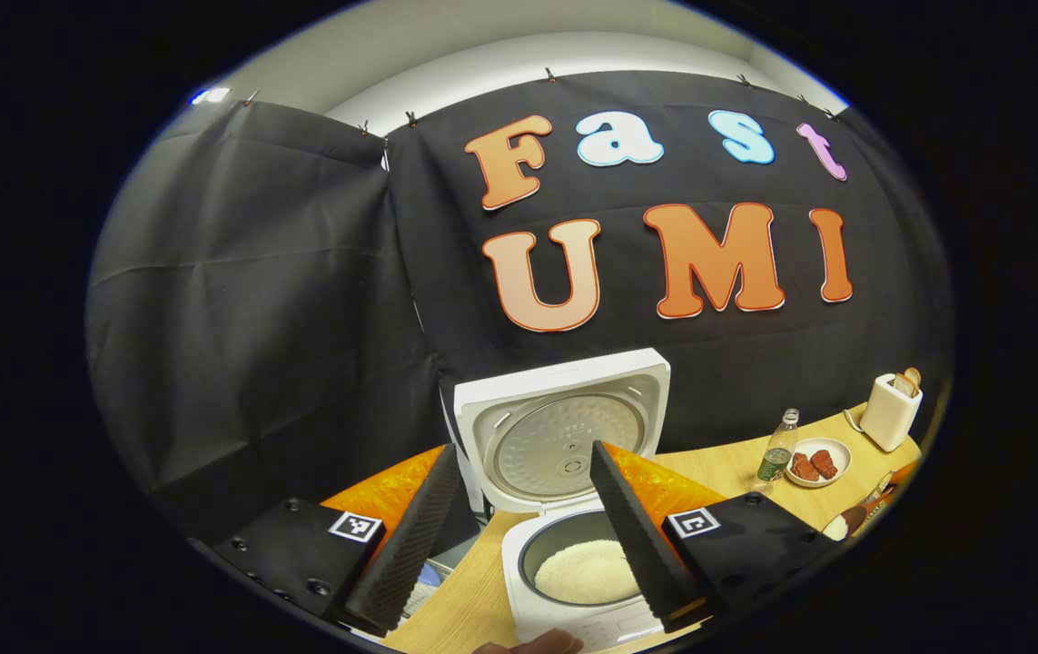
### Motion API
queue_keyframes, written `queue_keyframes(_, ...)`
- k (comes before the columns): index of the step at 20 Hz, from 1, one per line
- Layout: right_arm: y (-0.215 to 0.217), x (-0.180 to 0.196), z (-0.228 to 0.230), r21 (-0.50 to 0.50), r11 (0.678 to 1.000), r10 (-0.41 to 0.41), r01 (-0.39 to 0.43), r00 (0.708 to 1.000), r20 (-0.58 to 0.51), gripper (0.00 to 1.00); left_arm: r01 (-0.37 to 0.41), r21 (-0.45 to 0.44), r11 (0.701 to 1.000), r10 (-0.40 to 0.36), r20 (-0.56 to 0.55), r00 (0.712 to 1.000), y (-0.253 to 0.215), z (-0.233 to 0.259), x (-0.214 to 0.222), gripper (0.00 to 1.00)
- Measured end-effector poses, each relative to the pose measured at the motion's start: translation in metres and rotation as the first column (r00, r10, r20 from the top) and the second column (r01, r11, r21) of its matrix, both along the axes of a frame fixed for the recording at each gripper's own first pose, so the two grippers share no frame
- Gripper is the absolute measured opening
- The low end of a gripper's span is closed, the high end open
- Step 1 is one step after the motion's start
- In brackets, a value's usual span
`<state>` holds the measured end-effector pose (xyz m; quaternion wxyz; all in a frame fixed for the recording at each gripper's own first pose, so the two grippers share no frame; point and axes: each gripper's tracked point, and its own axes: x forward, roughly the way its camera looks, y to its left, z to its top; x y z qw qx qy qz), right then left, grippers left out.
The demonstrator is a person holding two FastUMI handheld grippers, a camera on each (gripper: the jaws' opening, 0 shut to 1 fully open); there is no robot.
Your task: Close the left gripper, press the button to open the rice cooker; take a wooden spoon from the chopstick holder with the right hand, scoop a spoonful of rice and pour it into the rice cooker, then put the wooden spoon back into the chopstick holder.
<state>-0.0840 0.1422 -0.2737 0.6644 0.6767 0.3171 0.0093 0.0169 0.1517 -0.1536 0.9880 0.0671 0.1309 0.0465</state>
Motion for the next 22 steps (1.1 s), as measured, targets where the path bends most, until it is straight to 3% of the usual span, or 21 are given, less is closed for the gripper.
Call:
queue_keyframes(7,0.03,0.038,0.04,0.1,0.995,-0.018,0.016,1.0,0.023,0.11,-0.049,-0.032,0.998,0.05,0.04,0.998,0.026,0.008,-0.013,0.99)
queue_keyframes(11,0.07,0.066,0.065,0.138,0.99,0.02,-0.027,0.998,0.054,0.11,-0.082,-0.059,0.995,0.087,0.087,0.992,0.043,0.018,-0.025,0.99)
queue_keyframes(12,0.078,0.071,0.072,0.135,0.99,0.039,-0.047,0.997,0.065,0.11,-0.09,-0.057,0.994,0.096,0.096,0.991,0.048,0.019,-0.028,0.95)
queue_keyframes(19,0.153,0.107,0.074,0.124,0.983,0.129,-0.135,0.99,0.058,0.11,-0.135,-0.014,0.991,0.135,0.098,0.986,0.084,0.014,-0.051,0.99)
queue_keyframes(22,0.179,0.116,0.08,0.028,0.98,0.193,-0.195,0.979,0.061,0.11,-0.156,-0.027,0.987,0.158,0.08,0.984,0.097,0.007,-0.058,0.95)
